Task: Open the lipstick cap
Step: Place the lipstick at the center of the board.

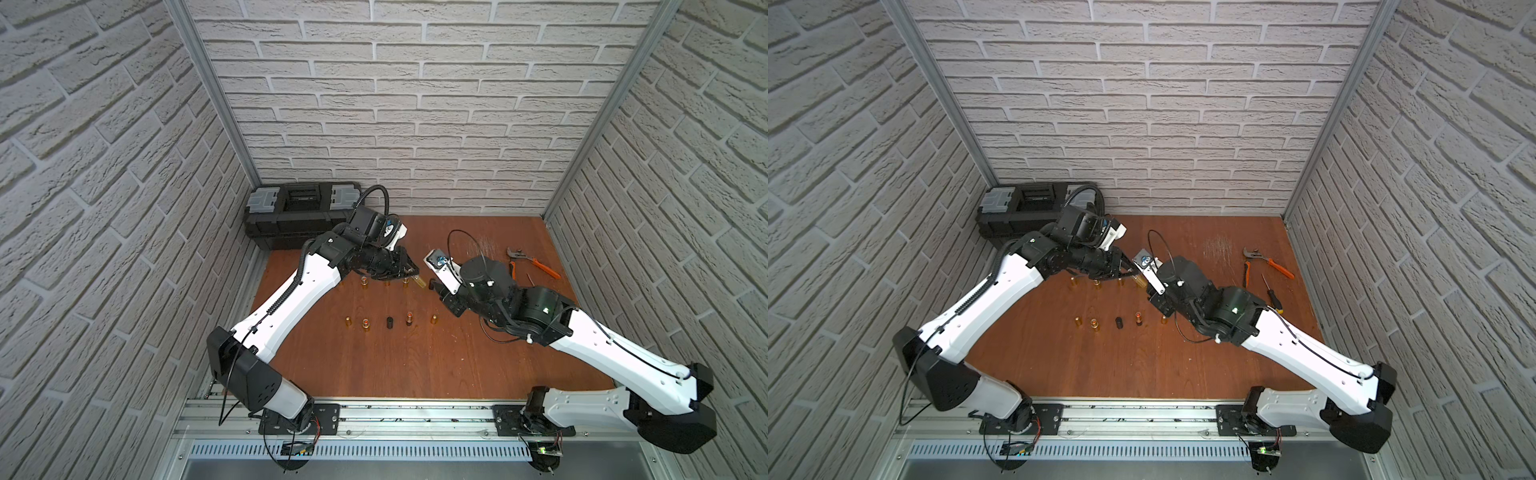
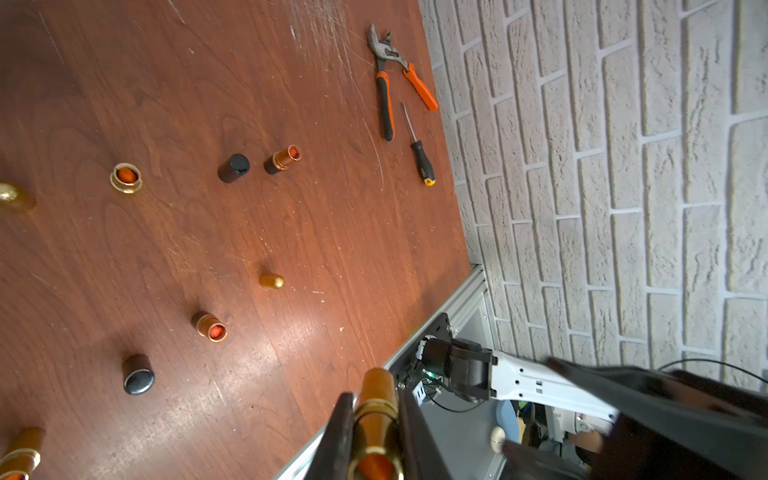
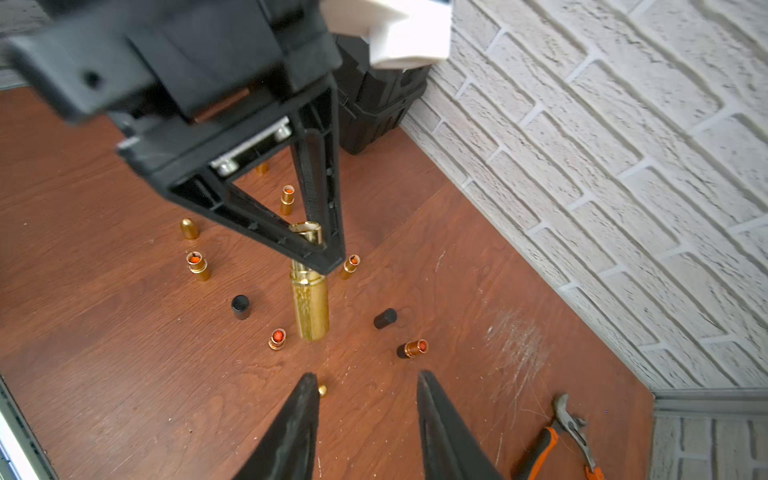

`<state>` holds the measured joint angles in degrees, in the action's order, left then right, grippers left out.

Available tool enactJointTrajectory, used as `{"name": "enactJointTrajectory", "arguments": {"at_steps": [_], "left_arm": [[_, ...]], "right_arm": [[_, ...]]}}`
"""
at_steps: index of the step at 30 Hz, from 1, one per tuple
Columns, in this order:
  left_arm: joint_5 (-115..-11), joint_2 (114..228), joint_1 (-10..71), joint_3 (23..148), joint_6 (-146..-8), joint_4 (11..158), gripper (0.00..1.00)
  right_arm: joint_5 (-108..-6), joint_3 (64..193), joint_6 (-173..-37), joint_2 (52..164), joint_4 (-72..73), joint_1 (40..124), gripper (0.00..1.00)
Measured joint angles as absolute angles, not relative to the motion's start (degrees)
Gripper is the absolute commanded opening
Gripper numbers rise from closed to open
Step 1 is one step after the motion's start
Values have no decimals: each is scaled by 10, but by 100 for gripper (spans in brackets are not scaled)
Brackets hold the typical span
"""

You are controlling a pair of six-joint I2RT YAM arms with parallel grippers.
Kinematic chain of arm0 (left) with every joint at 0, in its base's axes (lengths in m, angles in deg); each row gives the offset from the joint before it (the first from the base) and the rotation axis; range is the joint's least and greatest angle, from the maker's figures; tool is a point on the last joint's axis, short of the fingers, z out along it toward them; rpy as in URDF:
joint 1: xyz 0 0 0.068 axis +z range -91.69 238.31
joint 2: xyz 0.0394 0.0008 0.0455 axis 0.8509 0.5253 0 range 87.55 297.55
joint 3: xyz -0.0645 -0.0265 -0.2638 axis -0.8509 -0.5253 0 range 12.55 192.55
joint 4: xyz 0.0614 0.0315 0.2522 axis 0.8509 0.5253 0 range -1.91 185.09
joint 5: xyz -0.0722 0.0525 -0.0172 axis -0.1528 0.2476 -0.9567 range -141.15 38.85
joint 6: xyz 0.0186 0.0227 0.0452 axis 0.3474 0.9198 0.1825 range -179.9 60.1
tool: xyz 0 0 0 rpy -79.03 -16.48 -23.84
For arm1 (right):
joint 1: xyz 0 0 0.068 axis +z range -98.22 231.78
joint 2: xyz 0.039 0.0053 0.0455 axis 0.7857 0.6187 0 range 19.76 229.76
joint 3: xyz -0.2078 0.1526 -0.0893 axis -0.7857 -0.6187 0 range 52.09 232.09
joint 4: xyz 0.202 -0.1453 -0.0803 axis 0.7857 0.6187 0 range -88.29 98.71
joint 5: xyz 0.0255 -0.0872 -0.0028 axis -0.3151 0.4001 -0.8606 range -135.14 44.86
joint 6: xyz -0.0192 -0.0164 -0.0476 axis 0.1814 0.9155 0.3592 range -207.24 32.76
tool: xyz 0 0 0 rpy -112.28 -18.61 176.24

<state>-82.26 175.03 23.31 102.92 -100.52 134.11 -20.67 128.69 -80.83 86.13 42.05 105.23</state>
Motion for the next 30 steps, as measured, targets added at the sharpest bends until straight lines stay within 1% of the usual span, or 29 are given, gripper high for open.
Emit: {"name": "enactJointTrajectory", "arguments": {"at_steps": [4, 9, 13, 21, 30], "left_arm": [[-767, 1790, 215, 1033, -988, 1330, 17], [-656, 1881, 136, 1073, -942, 1328, 16], [-601, 1949, 81, 1090, -914, 1312, 16], [-533, 2034, 26, 1115, -870, 1284, 17], [-499, 2063, 3, 1117, -852, 1238, 18]], "right_arm": [[-175, 1286, -808, 826, 446, 1052, 42], [-127, 1274, -811, 773, 480, 1052, 43], [-95, 1263, -815, 727, 500, 1052, 43], [-65, 1235, -821, 669, 513, 1052, 44], [-61, 1228, -829, 688, 518, 1052, 44]]}}
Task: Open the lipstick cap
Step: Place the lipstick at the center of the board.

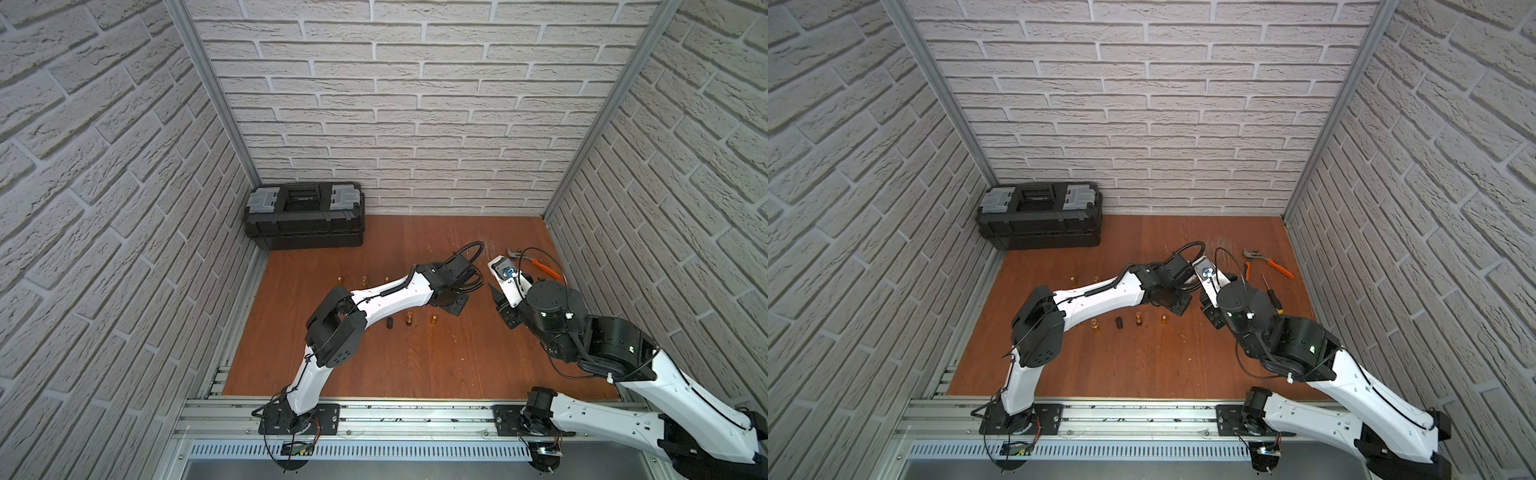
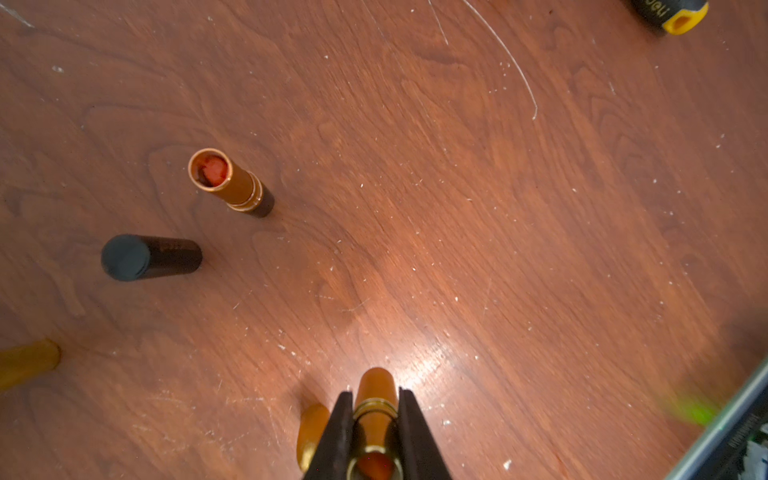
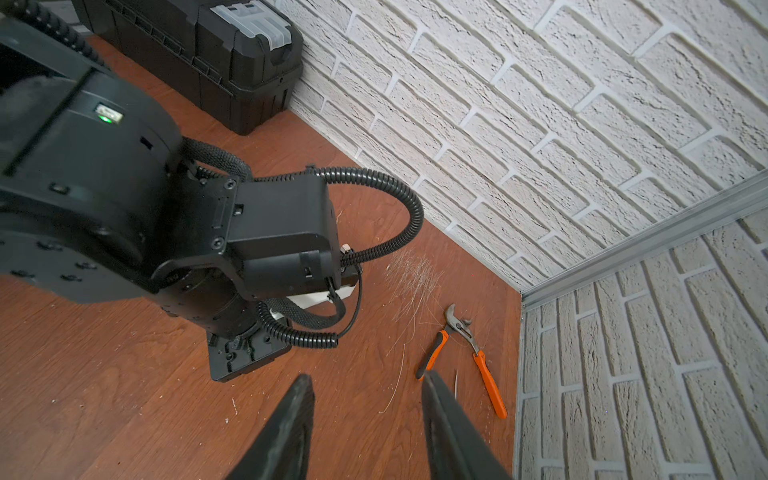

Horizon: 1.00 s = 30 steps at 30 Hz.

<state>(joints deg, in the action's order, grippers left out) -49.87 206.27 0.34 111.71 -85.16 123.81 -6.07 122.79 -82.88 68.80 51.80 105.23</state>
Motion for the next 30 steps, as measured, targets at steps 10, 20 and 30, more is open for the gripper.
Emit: {"name": "enactJointTrajectory", "arguments": {"at_steps": [10, 20, 30], "left_arm": [[-486, 2088, -5, 1117, -839, 1213, 18], [-485, 2125, -12, 1133, -834, 1220, 18], [-485, 2131, -13, 1147, -827, 1234, 34]], "right_arm": [[-61, 1228, -839, 697, 522, 1052, 44], [-61, 1228, -841, 698, 523, 1052, 44], [-61, 1228, -840, 701, 523, 1052, 44]]}}
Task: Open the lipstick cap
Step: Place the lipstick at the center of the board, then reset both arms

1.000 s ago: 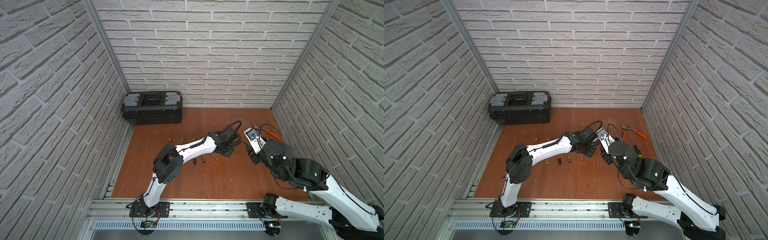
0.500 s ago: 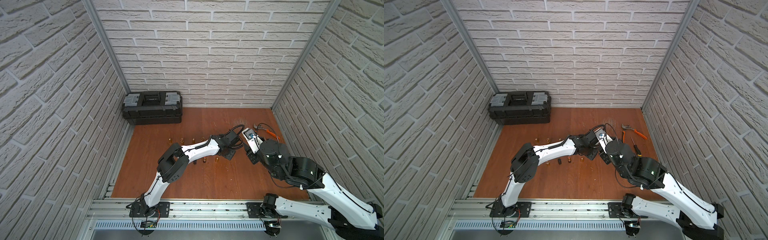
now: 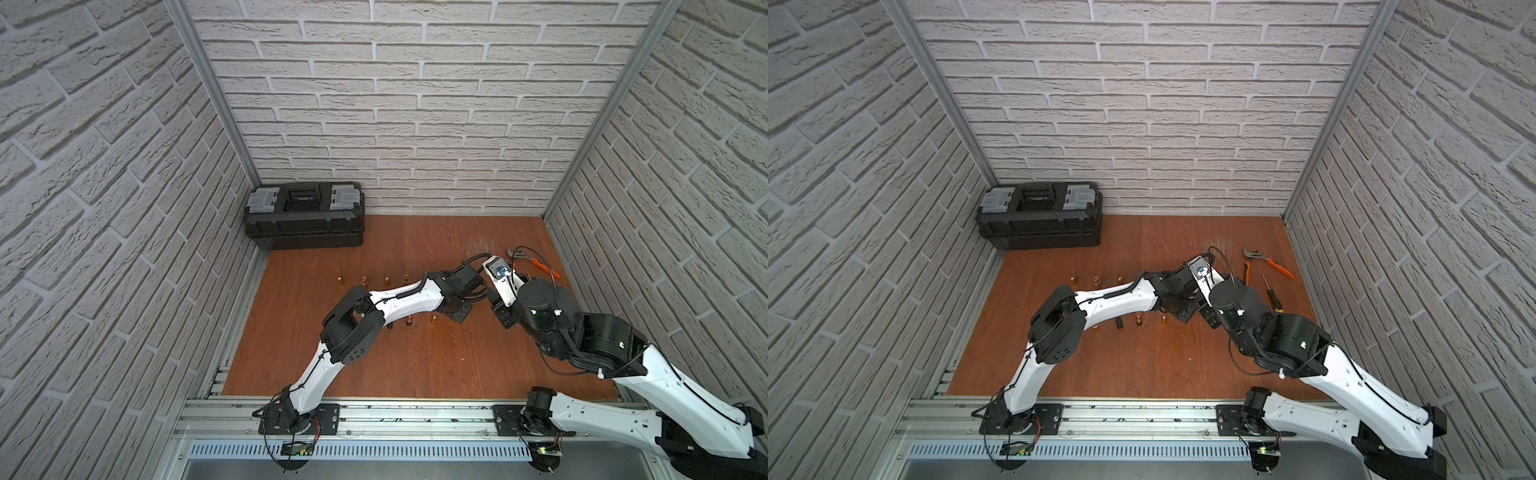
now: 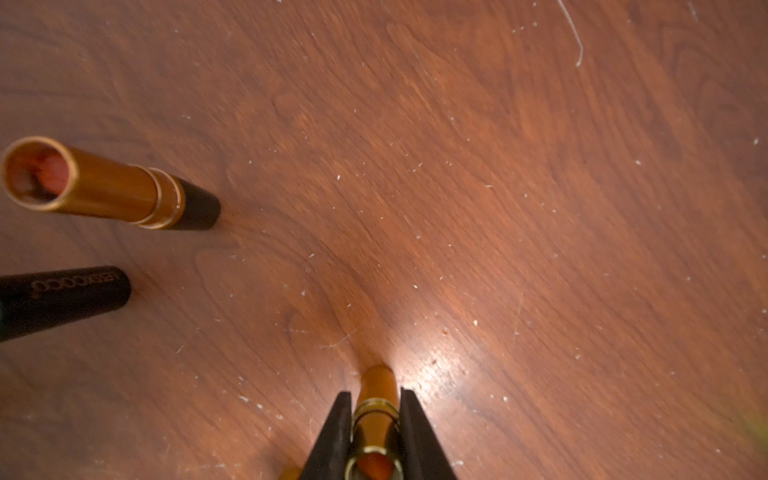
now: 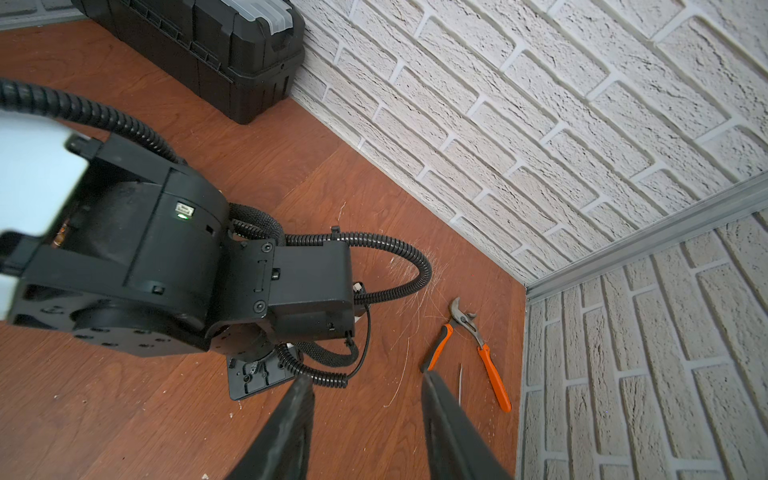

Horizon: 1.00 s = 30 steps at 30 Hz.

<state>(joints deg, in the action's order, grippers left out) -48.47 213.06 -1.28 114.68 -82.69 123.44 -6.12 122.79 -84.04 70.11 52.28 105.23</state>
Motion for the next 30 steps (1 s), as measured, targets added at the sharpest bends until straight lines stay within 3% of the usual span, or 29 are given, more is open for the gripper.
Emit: {"name": "enactJointTrajectory", "arguments": {"at_steps": [4, 10, 11, 12, 14, 16, 17, 25, 30], "left_arm": [[-484, 2135, -14, 1158, -823, 1245, 44], [-479, 2135, -14, 1189, -818, 1271, 52], [-477, 2135, -14, 1196, -818, 1276, 53], [-477, 2134, -13, 1203, -818, 1280, 55], [-478, 2126, -9, 1206, -820, 1288, 65], [-482, 2111, -4, 1203, -824, 1299, 92], [-485, 2098, 1, 1199, -831, 1301, 98], [-473, 1894, 125, 1079, -898, 1281, 98], [-458, 1740, 246, 928, -921, 1230, 98]], "right_arm": [[-62, 1228, -840, 702, 523, 1052, 45], [-66, 1228, -838, 710, 523, 1052, 48], [-67, 1228, -838, 712, 523, 1052, 67], [-68, 1229, -841, 714, 523, 1052, 99], [-68, 1231, -839, 719, 524, 1052, 100], [-64, 1235, -840, 725, 524, 1052, 100], [-57, 1237, -842, 728, 524, 1052, 100], [57, 1254, -888, 761, 526, 1049, 100], [73, 1241, -901, 750, 498, 1034, 100]]}}
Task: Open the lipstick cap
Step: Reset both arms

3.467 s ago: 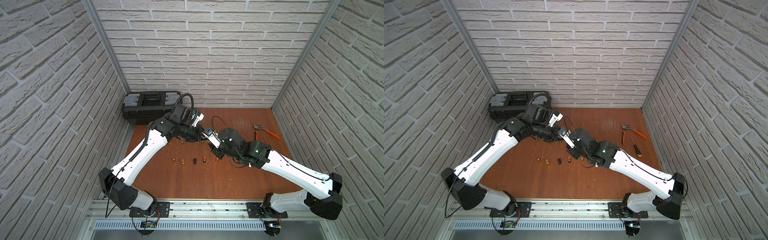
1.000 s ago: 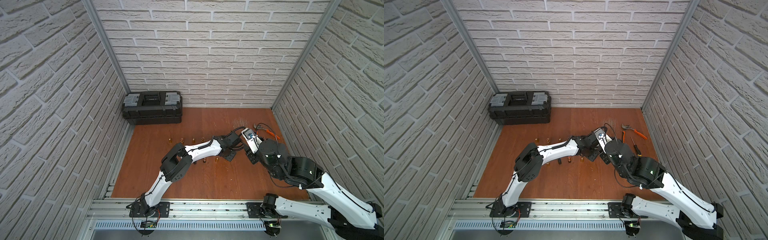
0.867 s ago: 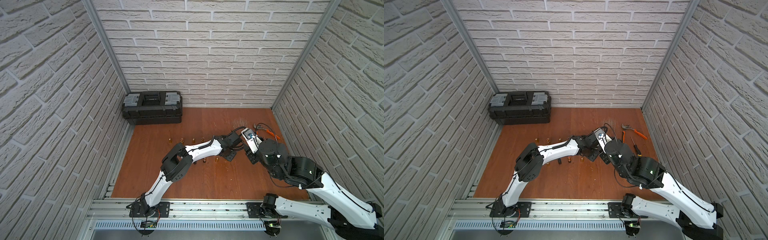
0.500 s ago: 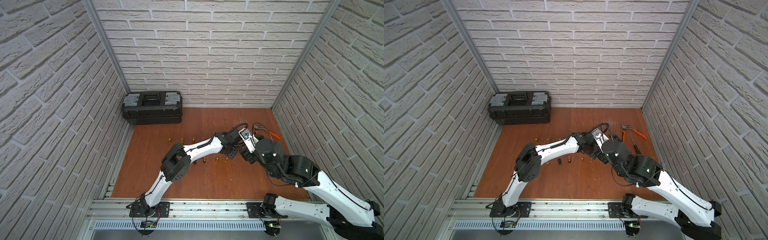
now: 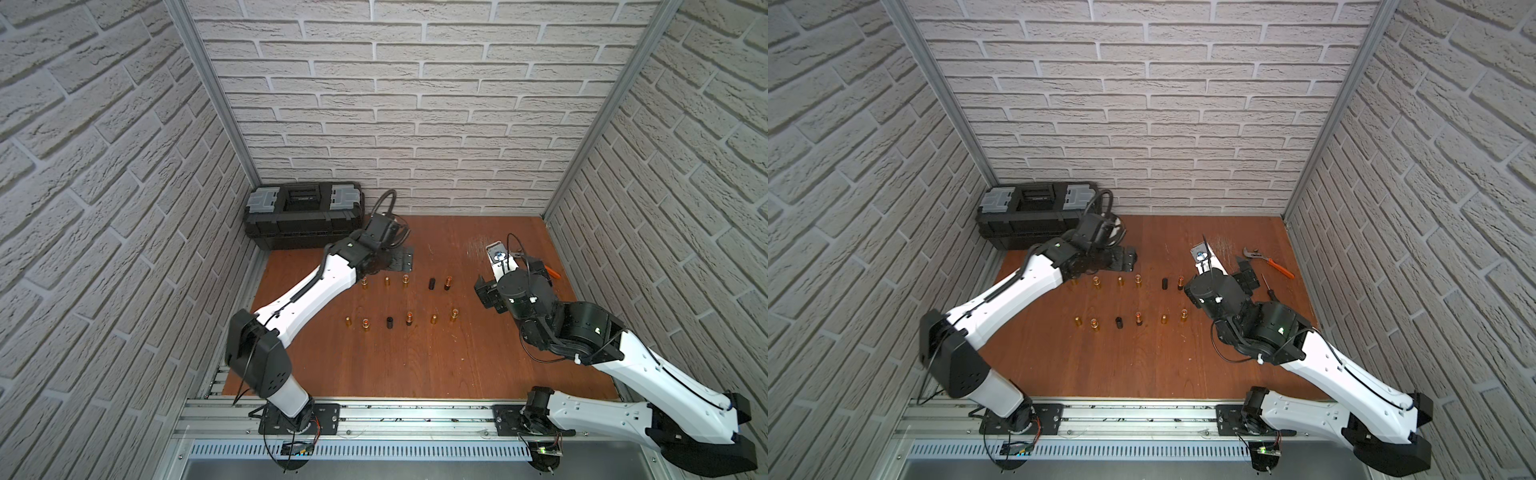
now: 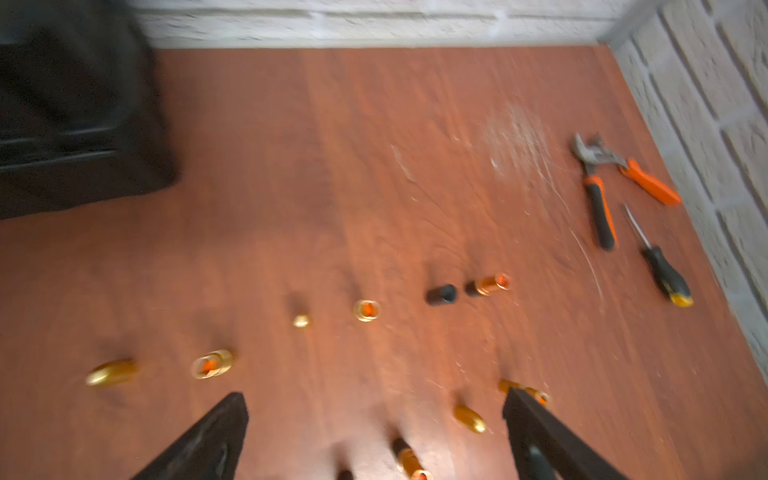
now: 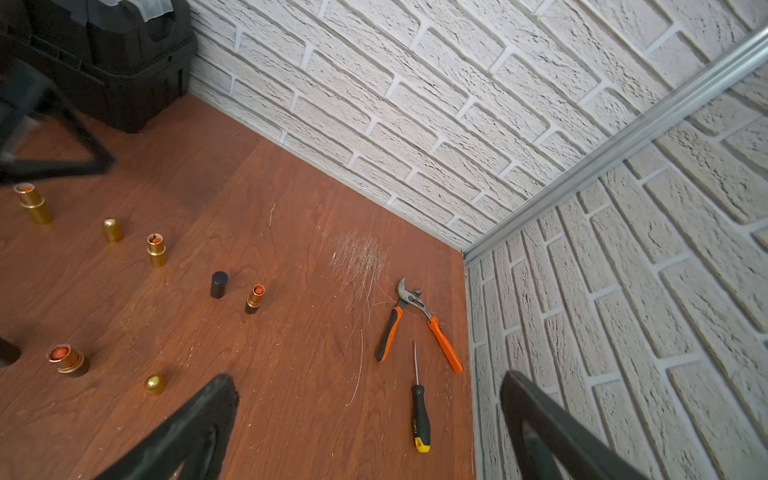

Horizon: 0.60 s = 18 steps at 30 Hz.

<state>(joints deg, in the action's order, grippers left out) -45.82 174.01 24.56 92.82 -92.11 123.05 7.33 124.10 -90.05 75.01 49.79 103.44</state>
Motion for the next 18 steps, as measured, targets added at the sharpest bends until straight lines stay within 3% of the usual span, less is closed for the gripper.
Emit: {"name": "enactJointTrajectory", "arguments": {"at_steps": [7, 11, 18], "left_arm": [[-441, 1551, 411, 696, -898, 1128, 98], [-417, 1468, 474, 528, -839, 976, 98], [-408, 1588, 562, 413, -739, 783, 98]], "right_arm": [[-25, 1062, -870, 633, 329, 910, 100], [-156, 983, -852, 657, 263, 803, 100], [-267, 933, -871, 748, 152, 664, 100]]}}
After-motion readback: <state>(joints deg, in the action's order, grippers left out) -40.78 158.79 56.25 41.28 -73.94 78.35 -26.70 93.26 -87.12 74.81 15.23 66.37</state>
